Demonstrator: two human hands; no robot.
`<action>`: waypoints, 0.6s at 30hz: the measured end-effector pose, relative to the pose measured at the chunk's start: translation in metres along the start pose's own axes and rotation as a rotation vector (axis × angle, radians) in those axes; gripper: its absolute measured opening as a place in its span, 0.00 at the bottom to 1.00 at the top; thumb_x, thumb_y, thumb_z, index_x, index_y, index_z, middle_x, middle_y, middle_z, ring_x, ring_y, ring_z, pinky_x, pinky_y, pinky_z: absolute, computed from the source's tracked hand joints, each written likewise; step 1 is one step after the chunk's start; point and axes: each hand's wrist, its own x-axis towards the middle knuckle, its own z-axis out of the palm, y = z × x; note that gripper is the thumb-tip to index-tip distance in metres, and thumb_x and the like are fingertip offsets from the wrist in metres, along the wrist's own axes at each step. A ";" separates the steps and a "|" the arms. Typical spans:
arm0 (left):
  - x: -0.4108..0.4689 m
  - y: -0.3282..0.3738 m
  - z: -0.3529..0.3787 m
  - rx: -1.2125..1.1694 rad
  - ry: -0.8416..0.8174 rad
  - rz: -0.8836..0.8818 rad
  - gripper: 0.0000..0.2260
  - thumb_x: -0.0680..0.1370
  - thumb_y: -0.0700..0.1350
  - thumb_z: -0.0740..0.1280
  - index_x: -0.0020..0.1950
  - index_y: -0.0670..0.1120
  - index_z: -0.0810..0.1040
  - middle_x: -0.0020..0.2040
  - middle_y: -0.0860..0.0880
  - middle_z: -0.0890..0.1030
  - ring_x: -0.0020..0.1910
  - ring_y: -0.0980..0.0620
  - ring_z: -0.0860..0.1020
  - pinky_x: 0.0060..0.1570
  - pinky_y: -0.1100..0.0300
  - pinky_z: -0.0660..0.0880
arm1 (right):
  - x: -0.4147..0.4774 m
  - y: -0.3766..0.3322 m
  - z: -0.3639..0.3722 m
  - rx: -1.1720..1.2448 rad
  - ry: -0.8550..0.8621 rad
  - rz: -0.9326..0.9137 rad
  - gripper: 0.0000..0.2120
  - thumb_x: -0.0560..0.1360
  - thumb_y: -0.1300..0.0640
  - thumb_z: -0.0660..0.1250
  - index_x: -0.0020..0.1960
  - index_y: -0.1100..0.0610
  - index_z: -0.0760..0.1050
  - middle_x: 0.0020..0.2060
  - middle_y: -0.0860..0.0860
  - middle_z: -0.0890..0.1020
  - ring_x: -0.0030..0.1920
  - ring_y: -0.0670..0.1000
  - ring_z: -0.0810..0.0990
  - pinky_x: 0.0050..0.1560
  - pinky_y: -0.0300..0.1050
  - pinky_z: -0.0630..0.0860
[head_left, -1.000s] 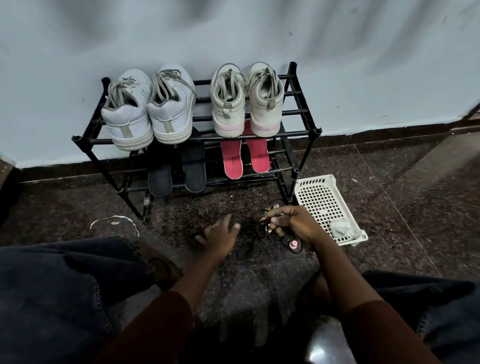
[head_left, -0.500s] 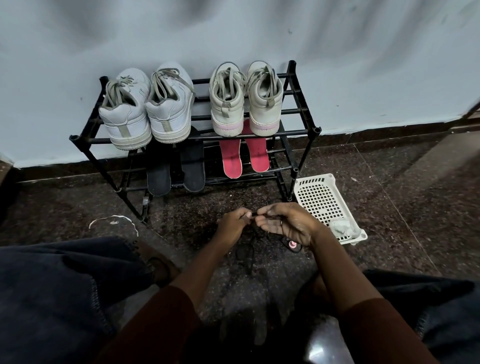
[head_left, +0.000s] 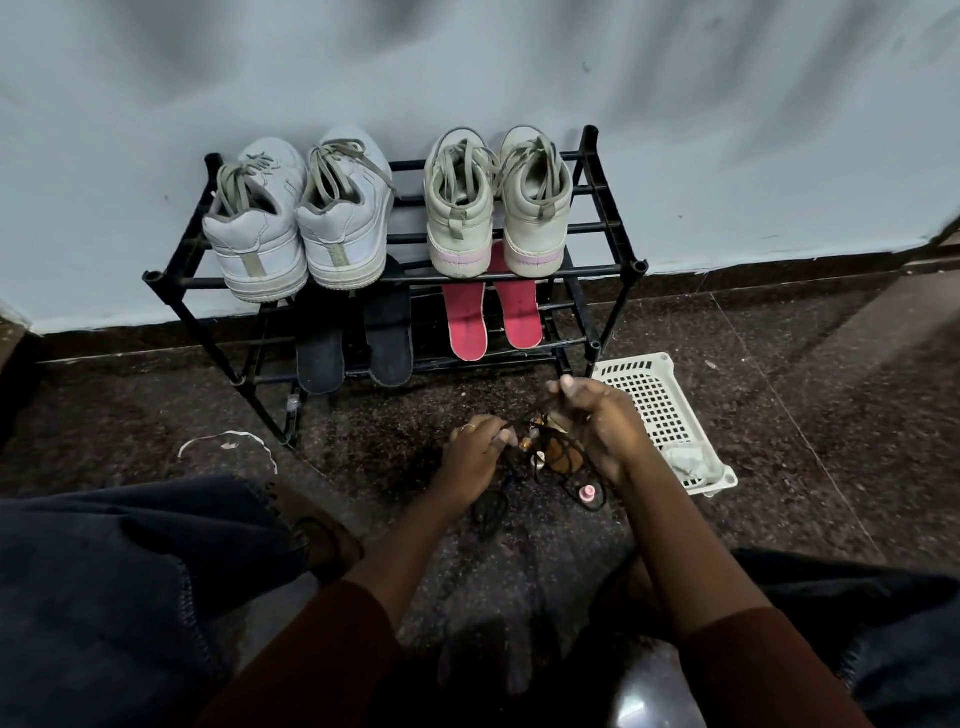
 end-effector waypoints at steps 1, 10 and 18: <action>-0.001 0.001 -0.002 -0.050 -0.004 0.026 0.21 0.80 0.55 0.50 0.47 0.44 0.78 0.47 0.50 0.75 0.51 0.50 0.73 0.54 0.55 0.67 | 0.002 0.001 -0.001 0.086 0.014 0.033 0.08 0.78 0.61 0.61 0.43 0.59 0.77 0.41 0.52 0.82 0.42 0.48 0.79 0.45 0.41 0.77; -0.005 -0.003 -0.020 -0.207 -0.167 -0.216 0.10 0.82 0.41 0.57 0.50 0.42 0.78 0.36 0.53 0.74 0.34 0.59 0.73 0.38 0.66 0.69 | 0.012 -0.004 -0.030 0.477 0.191 -0.001 0.12 0.81 0.58 0.54 0.39 0.56 0.69 0.25 0.47 0.77 0.29 0.46 0.79 0.40 0.42 0.80; -0.007 -0.007 -0.033 -0.062 -0.062 -0.263 0.11 0.82 0.47 0.58 0.49 0.45 0.78 0.37 0.52 0.75 0.37 0.57 0.73 0.39 0.63 0.64 | 0.014 -0.016 -0.059 0.229 0.359 -0.245 0.11 0.80 0.60 0.57 0.38 0.56 0.69 0.22 0.43 0.70 0.24 0.42 0.66 0.30 0.38 0.64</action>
